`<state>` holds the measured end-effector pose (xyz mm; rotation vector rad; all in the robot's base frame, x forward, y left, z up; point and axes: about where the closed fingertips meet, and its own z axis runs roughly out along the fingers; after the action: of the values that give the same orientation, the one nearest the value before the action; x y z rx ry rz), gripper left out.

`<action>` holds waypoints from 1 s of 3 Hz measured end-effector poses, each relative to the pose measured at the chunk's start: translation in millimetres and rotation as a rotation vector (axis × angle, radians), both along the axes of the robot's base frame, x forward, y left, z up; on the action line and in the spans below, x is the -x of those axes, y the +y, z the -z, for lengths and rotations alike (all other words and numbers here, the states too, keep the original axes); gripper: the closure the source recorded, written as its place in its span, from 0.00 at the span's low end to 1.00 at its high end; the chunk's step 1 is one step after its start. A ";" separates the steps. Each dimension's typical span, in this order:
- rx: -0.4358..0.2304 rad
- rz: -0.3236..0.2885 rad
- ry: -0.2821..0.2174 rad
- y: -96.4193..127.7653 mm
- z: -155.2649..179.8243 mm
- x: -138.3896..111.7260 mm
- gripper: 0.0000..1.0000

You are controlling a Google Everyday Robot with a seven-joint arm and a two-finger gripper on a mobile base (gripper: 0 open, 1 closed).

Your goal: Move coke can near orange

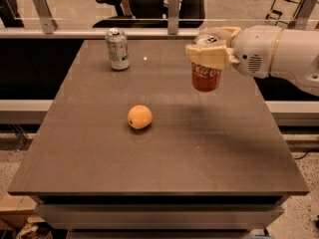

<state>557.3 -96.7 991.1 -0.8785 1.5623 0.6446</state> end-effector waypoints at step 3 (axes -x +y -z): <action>-0.056 -0.099 0.018 15.6 13.4 44.6 1.00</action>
Offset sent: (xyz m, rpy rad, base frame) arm -0.0536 0.0055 -0.0133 0.0556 0.0030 0.0912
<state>512.7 -81.1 977.8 -0.9146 1.5174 0.7654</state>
